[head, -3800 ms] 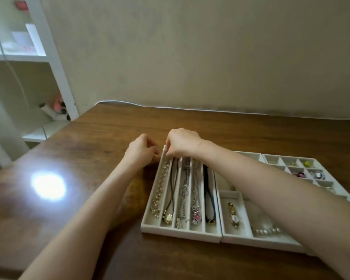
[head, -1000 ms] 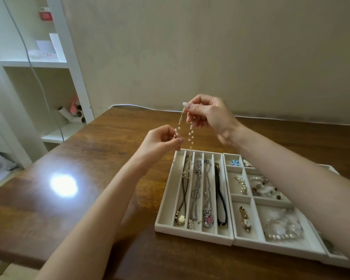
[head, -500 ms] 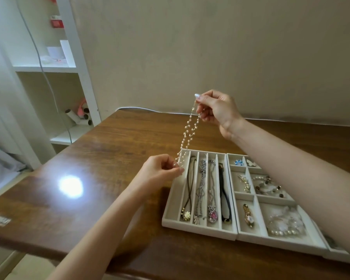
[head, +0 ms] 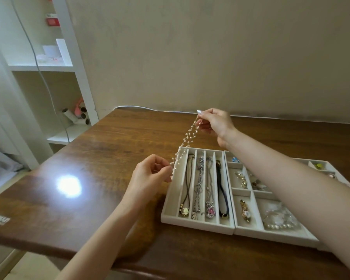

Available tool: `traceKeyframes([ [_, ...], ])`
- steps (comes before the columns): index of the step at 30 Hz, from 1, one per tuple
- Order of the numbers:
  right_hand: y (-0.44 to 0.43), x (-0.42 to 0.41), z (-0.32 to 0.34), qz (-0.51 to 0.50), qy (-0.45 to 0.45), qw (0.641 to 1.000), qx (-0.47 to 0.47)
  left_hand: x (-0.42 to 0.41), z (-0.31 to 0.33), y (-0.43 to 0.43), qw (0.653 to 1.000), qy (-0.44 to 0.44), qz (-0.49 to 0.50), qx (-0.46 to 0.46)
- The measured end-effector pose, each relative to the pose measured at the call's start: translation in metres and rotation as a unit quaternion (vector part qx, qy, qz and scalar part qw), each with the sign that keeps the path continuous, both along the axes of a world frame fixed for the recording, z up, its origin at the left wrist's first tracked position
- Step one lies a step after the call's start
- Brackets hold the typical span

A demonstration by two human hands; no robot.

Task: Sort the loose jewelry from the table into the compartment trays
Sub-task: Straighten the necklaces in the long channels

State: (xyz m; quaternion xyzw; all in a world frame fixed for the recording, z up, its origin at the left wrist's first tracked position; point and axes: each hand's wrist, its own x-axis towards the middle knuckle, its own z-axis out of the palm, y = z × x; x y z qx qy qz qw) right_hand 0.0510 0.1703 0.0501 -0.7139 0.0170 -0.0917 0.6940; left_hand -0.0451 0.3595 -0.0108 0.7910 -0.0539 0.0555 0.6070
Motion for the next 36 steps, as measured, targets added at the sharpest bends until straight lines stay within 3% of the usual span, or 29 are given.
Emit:
traceKeyframes([
  [5, 0.006, -0.003, 0.001, 0.109, 0.02, 0.994, 0.0, 0.003, -0.002, -0.001, 0.999, 0.016, 0.011, -0.048],
  [9, 0.01, -0.004, 0.001, 0.138, 0.025, 0.99, -0.014, 0.005, -0.003, -0.002, 0.998, 0.013, 0.015, -0.051],
  [15, 0.009, 0.001, -0.004, 0.088, 0.016, 0.995, -0.035, -0.007, 0.001, -0.003, 0.987, -0.091, 0.068, 0.113],
  [22, 0.002, 0.009, -0.018, 0.04, 0.036, 0.995, -0.082, -0.024, 0.004, 0.002, 0.966, -0.184, 0.093, 0.159],
  [27, 0.004, 0.016, -0.03, 0.047, 0.059, 0.99, -0.121, -0.035, 0.008, 0.0, 0.953, -0.161, 0.061, 0.251],
  [31, 0.014, 0.016, -0.036, 0.064, 0.054, 0.969, -0.234, -0.043, 0.01, -0.002, 0.942, -0.125, 0.017, 0.311],
  [36, 0.02, 0.019, -0.036, 0.078, 0.04, 0.956, -0.279, -0.05, 0.011, -0.004, 0.906, -0.132, -0.012, 0.402],
])
